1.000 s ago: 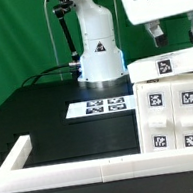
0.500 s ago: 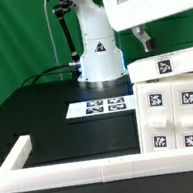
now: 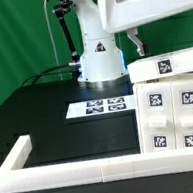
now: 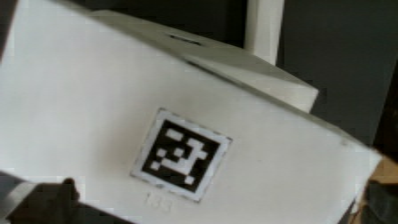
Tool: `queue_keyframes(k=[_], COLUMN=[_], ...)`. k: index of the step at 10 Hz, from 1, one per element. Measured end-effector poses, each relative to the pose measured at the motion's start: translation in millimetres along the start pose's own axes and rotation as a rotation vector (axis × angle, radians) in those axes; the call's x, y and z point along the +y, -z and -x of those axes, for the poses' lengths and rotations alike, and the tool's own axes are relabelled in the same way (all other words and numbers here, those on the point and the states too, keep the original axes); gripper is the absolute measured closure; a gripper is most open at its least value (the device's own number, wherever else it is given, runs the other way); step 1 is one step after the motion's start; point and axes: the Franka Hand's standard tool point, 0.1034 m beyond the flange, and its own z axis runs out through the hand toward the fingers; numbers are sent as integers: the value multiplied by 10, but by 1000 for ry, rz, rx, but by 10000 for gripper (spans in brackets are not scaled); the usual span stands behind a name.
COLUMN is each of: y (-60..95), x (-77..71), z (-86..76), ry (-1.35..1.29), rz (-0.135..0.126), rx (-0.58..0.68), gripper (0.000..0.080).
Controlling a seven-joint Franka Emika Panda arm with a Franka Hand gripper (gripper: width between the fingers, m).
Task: Assemble cabinet
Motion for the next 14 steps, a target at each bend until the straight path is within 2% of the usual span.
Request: queue_keyframes(k=[3,5,6,9,12,14], y=[0,-23,-45,-125,-311,-328], x=[19,-15,-40,30,52,75], z=[7,-36,-54,-56,2,11], ry=[183,419,513,749,759,754], rz=[8,42,49,52,46,45], rx=[-6,21,31,15,-10,-13], gripper=[2,2,2,2,2,29])
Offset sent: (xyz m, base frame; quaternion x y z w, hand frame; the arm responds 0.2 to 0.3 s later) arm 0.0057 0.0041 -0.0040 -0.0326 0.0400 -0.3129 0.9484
